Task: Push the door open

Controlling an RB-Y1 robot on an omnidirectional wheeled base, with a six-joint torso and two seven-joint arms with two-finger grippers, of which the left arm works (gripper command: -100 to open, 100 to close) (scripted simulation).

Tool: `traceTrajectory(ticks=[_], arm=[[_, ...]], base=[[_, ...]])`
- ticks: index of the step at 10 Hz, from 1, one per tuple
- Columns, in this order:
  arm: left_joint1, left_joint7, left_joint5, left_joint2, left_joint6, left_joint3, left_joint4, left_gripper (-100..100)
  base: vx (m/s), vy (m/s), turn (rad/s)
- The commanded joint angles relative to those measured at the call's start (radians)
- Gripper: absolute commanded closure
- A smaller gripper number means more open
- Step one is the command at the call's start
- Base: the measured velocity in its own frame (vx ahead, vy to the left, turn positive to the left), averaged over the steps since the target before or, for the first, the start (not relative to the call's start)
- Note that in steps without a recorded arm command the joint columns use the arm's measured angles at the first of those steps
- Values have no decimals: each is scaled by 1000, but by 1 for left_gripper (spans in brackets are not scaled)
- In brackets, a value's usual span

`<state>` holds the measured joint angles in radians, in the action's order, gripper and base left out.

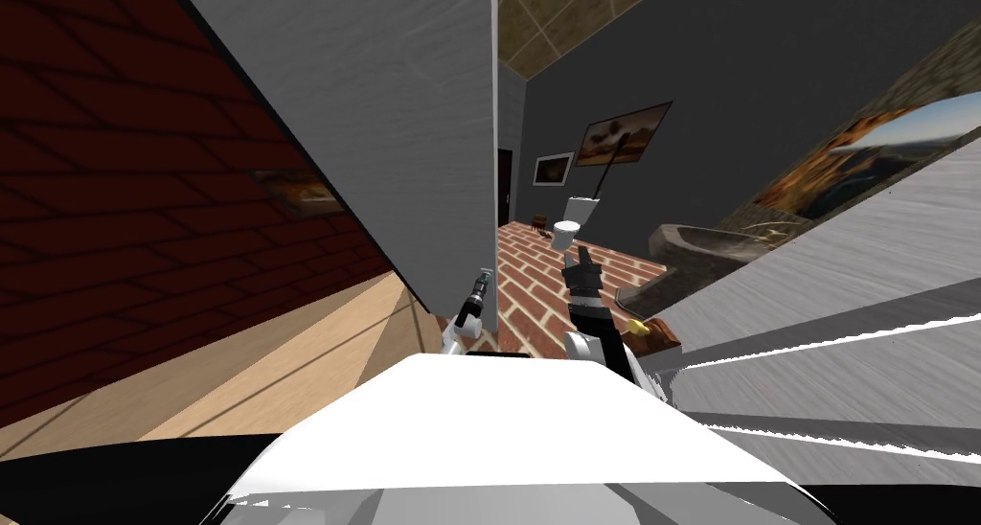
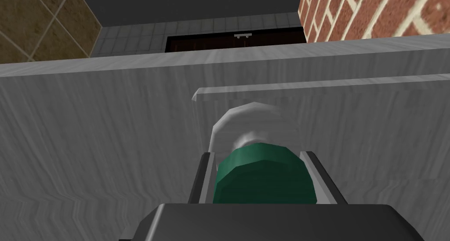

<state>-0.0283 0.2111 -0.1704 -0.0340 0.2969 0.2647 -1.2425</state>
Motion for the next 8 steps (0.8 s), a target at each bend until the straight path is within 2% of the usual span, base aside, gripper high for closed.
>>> traceTrajectory(ticks=[1, 3, 4, 8], arm=[[0, 0, 0, 1, 1, -2, -1, 100], [0, 0, 0, 1, 1, -2, -1, 100], [14, 16, -13, 19, -1, 27, -12, 100], [46, 51, -44, 49, 0, 86, -41, 100]], base=[[-9, 10, -8], [0, 0, 0], [108, -3, 258], [165, -33, 205]])
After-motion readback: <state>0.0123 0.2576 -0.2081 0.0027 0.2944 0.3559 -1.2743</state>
